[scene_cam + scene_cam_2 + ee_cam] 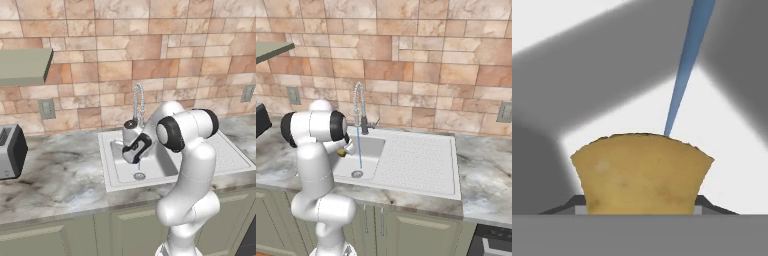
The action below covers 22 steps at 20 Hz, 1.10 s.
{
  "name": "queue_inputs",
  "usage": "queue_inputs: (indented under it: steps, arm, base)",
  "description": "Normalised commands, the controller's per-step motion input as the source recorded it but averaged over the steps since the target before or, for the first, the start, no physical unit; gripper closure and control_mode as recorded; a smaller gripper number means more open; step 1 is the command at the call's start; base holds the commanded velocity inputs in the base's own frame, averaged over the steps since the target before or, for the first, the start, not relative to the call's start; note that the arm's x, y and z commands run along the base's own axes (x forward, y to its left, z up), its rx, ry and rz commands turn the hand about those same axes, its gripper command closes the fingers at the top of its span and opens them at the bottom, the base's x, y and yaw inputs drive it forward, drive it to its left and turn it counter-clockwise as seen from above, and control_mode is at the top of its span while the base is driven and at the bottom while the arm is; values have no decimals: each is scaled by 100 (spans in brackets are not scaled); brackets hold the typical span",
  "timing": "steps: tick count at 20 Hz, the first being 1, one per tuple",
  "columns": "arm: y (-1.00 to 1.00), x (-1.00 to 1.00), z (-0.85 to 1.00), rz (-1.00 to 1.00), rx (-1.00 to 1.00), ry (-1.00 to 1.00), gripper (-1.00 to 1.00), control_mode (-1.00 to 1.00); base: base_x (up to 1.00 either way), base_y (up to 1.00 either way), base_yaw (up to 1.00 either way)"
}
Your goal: Soak the sponge with water for a few seconds and then drop it inside the sink.
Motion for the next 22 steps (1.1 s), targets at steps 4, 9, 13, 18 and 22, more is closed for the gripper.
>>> queue_inputs:
  steps: [4,9,13,18,22]
  arm:
    - [23,-1,-5,13,0,8,100,-100]
    - [24,-1,-41,11,0,8,100,-100]
    - [11,0,-40,6,-2,0,100,-100]
    - [0,0,-36,1,-10,-3,100,-100]
    - [0,-3,-35,0,-11,-2,100,-100]
  base:
    - [0,0,0]
    - [0,0,0]
    - [0,0,0]
    - [0,0,0]
    - [0,0,0]
